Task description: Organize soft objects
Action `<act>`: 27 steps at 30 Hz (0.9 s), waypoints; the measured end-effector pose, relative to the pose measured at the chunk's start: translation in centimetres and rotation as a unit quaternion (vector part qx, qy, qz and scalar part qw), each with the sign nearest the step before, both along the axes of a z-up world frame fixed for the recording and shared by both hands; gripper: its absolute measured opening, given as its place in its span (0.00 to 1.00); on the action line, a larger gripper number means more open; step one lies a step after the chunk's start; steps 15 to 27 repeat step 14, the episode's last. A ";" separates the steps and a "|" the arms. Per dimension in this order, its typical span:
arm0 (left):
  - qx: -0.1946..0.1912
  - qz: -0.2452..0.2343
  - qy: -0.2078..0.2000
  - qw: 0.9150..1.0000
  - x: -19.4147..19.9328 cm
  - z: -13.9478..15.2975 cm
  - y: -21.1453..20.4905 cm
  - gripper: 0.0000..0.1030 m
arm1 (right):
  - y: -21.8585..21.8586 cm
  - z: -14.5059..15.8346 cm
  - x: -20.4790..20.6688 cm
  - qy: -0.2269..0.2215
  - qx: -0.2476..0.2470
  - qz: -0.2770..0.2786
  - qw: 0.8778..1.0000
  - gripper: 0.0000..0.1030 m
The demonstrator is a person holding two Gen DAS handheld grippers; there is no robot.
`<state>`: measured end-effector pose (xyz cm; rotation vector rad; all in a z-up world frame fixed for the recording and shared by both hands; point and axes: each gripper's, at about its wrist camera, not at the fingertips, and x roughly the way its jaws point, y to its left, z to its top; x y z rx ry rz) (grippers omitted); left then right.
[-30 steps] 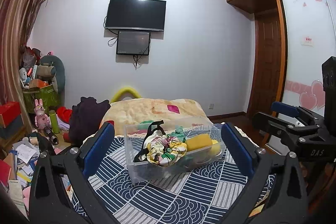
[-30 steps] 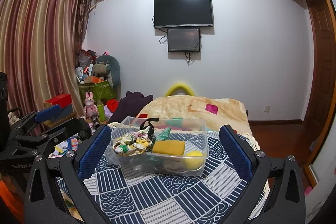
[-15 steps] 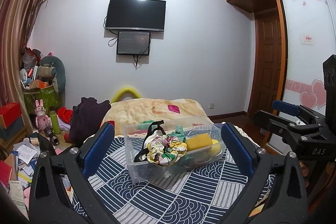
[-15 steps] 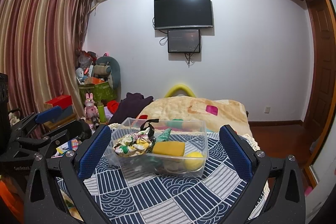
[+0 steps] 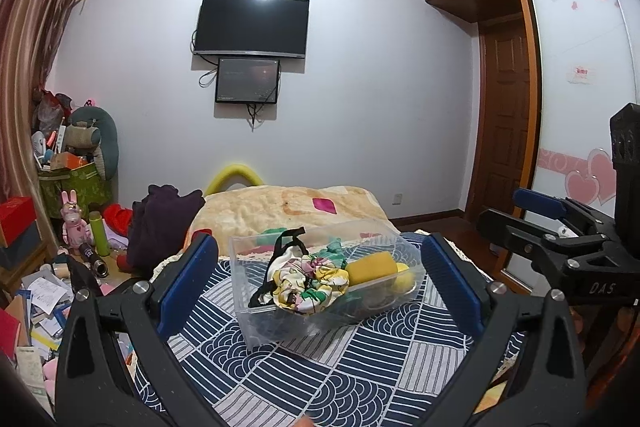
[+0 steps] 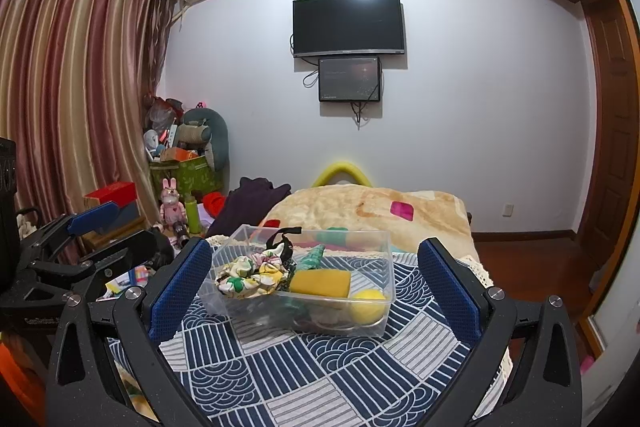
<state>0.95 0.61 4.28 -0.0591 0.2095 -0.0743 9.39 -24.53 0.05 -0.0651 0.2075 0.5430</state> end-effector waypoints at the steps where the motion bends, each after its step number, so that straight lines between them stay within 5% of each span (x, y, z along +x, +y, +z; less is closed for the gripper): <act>1: 0.001 0.000 0.000 1.000 0.0 0.0 -0.1 1.00 | 0.0 0.0 0.0 0.000 0.000 0.000 1.000 1.00; 27: -0.001 -0.002 0.005 1.000 -0.3 0.0 -0.2 1.00 | -0.1 -0.2 0.2 0.003 -0.001 -0.002 1.000 1.00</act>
